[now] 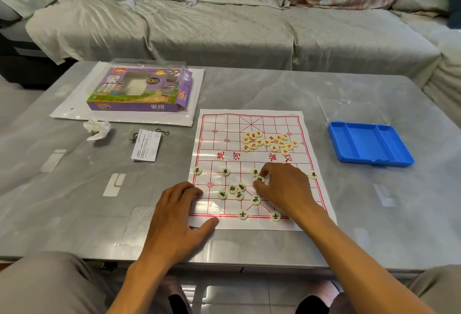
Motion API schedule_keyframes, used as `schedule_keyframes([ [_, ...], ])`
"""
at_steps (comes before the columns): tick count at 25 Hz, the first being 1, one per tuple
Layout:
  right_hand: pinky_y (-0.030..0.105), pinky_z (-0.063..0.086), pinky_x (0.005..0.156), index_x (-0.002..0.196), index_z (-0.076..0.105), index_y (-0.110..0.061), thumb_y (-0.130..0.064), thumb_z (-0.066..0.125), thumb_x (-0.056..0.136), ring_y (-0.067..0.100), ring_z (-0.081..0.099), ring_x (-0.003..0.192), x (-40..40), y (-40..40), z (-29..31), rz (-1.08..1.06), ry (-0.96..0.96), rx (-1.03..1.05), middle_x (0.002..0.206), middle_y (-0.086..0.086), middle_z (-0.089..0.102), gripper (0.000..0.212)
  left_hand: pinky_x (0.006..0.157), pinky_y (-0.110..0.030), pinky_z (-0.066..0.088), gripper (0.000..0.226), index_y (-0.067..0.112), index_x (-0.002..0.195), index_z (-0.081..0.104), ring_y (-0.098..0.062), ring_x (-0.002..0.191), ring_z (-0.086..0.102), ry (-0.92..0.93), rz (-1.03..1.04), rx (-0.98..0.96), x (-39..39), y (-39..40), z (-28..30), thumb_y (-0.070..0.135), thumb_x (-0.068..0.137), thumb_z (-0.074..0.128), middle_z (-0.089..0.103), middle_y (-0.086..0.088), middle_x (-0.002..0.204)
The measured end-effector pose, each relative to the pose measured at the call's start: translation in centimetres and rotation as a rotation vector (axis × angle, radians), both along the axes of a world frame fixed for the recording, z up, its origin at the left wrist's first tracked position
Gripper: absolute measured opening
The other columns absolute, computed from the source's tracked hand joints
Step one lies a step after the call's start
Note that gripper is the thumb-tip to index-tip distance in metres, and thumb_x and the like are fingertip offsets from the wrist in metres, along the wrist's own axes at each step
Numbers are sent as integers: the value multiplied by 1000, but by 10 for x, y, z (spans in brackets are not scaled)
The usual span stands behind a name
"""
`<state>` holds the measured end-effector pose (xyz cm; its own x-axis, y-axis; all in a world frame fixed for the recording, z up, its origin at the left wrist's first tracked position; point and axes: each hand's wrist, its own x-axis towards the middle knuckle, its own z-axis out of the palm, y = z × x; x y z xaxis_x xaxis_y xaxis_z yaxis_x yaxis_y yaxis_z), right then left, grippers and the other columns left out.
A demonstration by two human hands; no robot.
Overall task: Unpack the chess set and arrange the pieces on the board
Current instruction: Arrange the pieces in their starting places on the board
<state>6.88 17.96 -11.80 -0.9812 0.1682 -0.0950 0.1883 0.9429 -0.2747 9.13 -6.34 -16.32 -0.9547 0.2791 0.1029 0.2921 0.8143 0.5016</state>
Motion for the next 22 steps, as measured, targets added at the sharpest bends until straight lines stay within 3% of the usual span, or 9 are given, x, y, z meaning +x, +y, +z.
schedule_keyframes([
  [4, 23, 45, 81, 112, 63, -31, -53, 58, 86, 8, 55, 87, 1, -7, 14, 16, 16, -60, 107, -7, 68, 34, 85, -15, 34, 60, 37, 114, 42, 4, 107, 33, 13, -1, 49, 1, 1, 5, 69, 67, 61, 42, 22, 121],
  [11, 27, 45, 83, 111, 66, -25, -45, 61, 86, 17, 61, 101, -23, -82, 5, 304, 41, -86, 115, -1, 67, 32, 81, -15, 35, 64, 39, 112, 36, -3, 99, 42, -10, 56, 99, 4, 2, 8, 66, 64, 69, 37, 21, 109],
  [22, 24, 42, 80, 115, 64, -26, -45, 59, 88, 16, 61, 101, -25, -85, -7, 283, 35, -93, 116, -2, 67, 34, 81, -17, 37, 60, 37, 108, 38, -4, 99, 43, 4, 54, 92, 3, 2, 4, 67, 65, 66, 41, 18, 109],
])
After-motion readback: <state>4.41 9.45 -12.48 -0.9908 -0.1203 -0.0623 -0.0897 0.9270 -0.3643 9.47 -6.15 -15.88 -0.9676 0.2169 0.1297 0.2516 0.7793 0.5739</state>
